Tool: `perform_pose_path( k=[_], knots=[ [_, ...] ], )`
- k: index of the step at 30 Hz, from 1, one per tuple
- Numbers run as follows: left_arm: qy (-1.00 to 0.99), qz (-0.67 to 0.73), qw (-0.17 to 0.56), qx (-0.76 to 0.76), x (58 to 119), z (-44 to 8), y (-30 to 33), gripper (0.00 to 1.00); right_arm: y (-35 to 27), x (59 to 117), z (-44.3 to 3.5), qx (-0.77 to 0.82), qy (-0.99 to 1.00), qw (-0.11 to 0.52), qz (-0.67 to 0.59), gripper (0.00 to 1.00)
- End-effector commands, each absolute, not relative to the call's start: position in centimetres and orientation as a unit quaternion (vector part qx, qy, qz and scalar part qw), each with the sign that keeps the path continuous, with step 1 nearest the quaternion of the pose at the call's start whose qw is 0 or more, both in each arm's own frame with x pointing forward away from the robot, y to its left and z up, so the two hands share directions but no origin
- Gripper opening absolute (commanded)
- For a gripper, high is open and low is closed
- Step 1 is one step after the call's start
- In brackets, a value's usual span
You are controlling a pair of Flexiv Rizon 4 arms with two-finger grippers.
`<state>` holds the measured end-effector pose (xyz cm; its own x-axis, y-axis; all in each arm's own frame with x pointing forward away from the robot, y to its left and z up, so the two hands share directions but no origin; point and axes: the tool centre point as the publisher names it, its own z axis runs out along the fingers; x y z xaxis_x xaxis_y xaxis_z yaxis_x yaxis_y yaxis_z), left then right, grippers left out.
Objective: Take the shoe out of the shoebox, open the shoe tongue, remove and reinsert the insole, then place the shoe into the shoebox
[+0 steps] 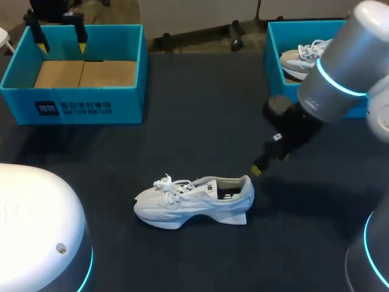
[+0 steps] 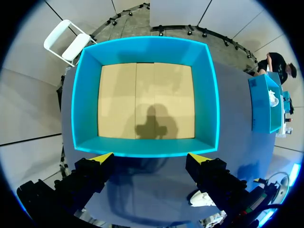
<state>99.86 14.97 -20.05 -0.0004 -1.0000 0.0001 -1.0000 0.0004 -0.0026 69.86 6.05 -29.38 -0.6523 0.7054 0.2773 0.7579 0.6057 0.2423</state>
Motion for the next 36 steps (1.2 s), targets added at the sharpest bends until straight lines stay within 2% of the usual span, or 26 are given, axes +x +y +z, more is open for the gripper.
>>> perform_pose_path(
  k=[1, 12, 18, 24, 26, 36],
  knots=[
    [0.707, -0.001, 0.001, -0.707, 99.9, -20.0, 15.0, 1.00, 6.1, 70.6, -30.8, -0.335, -0.898, 0.117, -0.260, 1.00],
    [0.707, -0.001, 0.001, -0.707, 99.9, -20.0, 15.0, 1.00, 6.1, 70.6, -30.8, -0.335, -0.898, 0.117, -0.260, 1.00],
    [0.707, -0.001, 0.001, -0.707, 99.9, -20.0, 15.0, 1.00, 4.4, 70.2, -31.4, -0.280, -0.894, 0.040, -0.349, 1.00],
    [0.707, -0.001, 0.001, -0.707, 99.9, -20.0, 15.0, 1.00, 3.5, 69.9, -32.0, -0.216, -0.893, -0.009, -0.395, 1.00],
    [0.707, -0.001, 0.001, -0.707, 99.9, -20.0, 15.0, 1.00, 3.5, 69.7, -32.5, -0.162, -0.893, 0.016, -0.419, 1.00],
    [0.707, -0.001, 0.001, -0.707, 99.9, -20.0, 15.0, 1.00, 3.5, 69.7, -32.5, -0.162, -0.893, 0.016, -0.419, 1.00]
  ],
)
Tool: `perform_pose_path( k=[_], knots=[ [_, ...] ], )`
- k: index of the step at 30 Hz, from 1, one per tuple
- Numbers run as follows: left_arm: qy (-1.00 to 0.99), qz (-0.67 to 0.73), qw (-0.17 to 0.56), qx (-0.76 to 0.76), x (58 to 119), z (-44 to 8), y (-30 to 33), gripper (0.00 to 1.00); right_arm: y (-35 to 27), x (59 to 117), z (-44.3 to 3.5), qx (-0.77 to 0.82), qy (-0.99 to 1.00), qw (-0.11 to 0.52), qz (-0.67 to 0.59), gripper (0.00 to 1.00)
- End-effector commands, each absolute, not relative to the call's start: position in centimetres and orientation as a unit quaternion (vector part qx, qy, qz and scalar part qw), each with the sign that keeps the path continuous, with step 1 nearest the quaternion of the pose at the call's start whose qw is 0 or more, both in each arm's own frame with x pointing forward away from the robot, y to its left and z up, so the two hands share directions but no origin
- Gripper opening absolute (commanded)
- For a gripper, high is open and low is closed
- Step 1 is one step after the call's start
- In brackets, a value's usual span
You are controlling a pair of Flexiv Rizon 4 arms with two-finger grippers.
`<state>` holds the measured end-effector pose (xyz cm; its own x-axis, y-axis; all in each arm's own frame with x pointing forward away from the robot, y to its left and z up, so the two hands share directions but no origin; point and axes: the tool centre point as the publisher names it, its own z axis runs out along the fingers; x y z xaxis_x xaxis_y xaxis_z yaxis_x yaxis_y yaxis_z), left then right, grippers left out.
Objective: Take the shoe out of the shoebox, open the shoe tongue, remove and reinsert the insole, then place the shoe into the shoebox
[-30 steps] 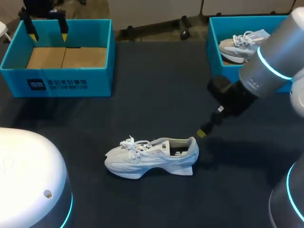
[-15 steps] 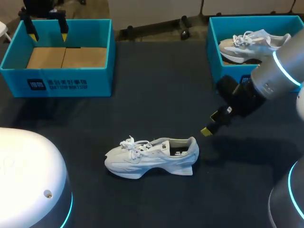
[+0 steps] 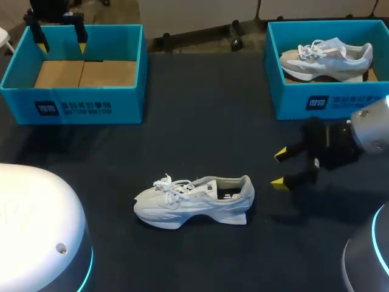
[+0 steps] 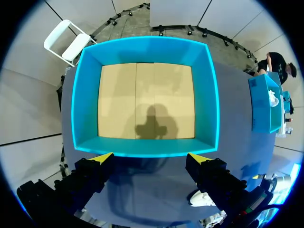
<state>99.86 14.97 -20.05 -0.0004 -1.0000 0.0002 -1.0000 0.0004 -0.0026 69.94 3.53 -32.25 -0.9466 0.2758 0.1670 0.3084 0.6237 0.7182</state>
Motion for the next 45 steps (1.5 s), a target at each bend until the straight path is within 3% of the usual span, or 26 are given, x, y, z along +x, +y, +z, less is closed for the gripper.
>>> perform_pose_path(
  k=[1, 18, 45],
  knots=[
    [0.707, -0.001, 0.001, -0.707, 99.9, -20.0, 15.0, 1.00, 3.5, 69.7, -32.5, -0.162, -0.893, 0.016, -0.419, 1.00],
    [0.707, -0.001, 0.001, -0.707, 99.9, -20.0, 15.0, 1.00, 3.1, 69.9, -34.3, -0.115, -0.881, -0.054, -0.456, 1.00],
    [0.707, -0.001, 0.001, -0.707, 99.9, -20.0, 15.0, 1.00, 2.9, 71.6, -38.1, -0.100, -0.863, -0.035, -0.494, 1.00]
  ],
)
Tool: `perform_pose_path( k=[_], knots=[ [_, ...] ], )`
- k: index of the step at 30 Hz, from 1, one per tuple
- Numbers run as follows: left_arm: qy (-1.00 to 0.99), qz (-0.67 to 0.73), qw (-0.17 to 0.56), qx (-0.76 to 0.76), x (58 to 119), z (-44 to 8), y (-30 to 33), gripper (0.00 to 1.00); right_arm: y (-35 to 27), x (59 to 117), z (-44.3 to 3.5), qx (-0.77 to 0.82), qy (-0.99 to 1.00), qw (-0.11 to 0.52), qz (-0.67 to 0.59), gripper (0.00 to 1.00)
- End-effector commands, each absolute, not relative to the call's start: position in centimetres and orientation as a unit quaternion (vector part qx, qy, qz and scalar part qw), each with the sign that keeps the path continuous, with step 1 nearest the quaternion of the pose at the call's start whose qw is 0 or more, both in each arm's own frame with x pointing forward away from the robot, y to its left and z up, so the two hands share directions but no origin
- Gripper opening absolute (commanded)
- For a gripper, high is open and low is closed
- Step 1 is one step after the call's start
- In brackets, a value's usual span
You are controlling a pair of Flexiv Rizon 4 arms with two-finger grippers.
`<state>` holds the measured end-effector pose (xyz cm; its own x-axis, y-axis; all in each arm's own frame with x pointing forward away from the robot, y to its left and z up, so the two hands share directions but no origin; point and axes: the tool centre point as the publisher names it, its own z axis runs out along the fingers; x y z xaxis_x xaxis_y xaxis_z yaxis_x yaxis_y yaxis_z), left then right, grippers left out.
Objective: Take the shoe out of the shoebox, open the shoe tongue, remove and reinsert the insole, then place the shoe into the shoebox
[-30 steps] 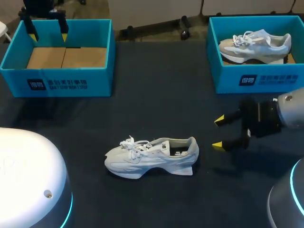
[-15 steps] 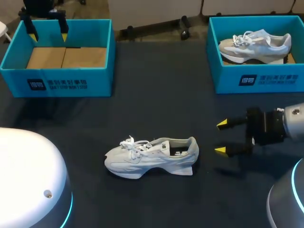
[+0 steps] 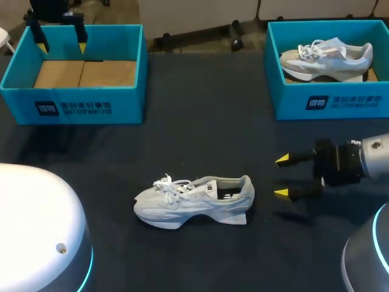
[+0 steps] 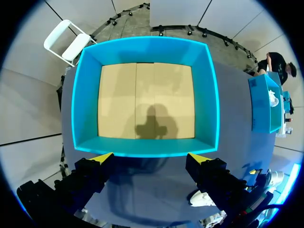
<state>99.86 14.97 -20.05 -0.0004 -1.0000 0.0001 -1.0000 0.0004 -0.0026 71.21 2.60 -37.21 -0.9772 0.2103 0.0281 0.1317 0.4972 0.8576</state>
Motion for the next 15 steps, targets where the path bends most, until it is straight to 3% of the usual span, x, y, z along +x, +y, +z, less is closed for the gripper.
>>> perform_pose_path(
  k=[1, 15],
  knots=[
    [0.707, -0.001, 0.001, -0.707, 99.9, -20.0, 15.0, 1.00, 3.0, 71.4, -38.2, 0.100, 0.862, 0.035, 0.495, 1.00],
    [0.707, -0.001, 0.001, -0.707, 99.9, -20.0, 15.0, 1.00, 5.7, 68.8, -39.3, 0.082, 0.853, 0.040, 0.513, 1.00]
  ],
)
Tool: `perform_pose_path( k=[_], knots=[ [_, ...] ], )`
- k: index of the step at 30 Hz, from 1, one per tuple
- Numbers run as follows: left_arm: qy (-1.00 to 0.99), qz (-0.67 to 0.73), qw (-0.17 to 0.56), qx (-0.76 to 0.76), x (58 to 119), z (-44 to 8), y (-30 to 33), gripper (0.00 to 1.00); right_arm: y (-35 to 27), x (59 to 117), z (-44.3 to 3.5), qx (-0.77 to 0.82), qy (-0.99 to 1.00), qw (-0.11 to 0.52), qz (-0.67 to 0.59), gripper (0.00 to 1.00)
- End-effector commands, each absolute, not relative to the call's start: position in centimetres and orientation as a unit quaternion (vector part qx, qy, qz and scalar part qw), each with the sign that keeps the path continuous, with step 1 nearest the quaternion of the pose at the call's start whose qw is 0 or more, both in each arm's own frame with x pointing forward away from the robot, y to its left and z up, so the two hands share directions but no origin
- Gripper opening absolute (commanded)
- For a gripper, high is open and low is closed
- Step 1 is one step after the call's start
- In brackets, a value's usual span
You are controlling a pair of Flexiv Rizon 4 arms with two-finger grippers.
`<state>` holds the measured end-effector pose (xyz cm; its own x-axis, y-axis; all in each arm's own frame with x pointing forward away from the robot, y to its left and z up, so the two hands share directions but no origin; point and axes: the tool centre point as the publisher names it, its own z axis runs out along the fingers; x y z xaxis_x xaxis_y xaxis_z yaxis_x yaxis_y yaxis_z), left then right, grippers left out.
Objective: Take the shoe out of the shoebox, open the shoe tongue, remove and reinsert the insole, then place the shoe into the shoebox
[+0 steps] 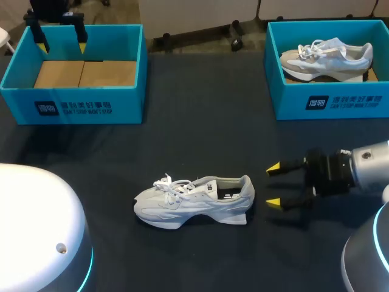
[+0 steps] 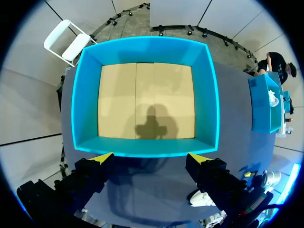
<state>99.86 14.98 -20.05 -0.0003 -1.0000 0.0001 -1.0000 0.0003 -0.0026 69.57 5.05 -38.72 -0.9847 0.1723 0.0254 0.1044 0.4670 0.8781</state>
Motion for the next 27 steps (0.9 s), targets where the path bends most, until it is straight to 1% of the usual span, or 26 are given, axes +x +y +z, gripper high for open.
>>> perform_pose_path(
  k=[1, 12, 27],
  knots=[
    [0.707, -0.001, 0.001, -0.707, 99.9, -20.0, 15.0, 1.00, 5.9, 68.7, -39.4, 0.083, 0.851, 0.040, 0.517, 1.00],
    [0.707, -0.001, 0.001, -0.707, 99.9, -20.0, 15.0, 1.00, 8.0, 68.4, -39.4, 0.079, 0.847, 0.039, 0.524, 1.00],
    [0.707, -0.001, 0.001, -0.707, 99.9, -20.0, 15.0, 1.00, 10.0, 68.8, -40.7, 0.072, 0.834, 0.026, 0.546, 1.00]
  ],
)
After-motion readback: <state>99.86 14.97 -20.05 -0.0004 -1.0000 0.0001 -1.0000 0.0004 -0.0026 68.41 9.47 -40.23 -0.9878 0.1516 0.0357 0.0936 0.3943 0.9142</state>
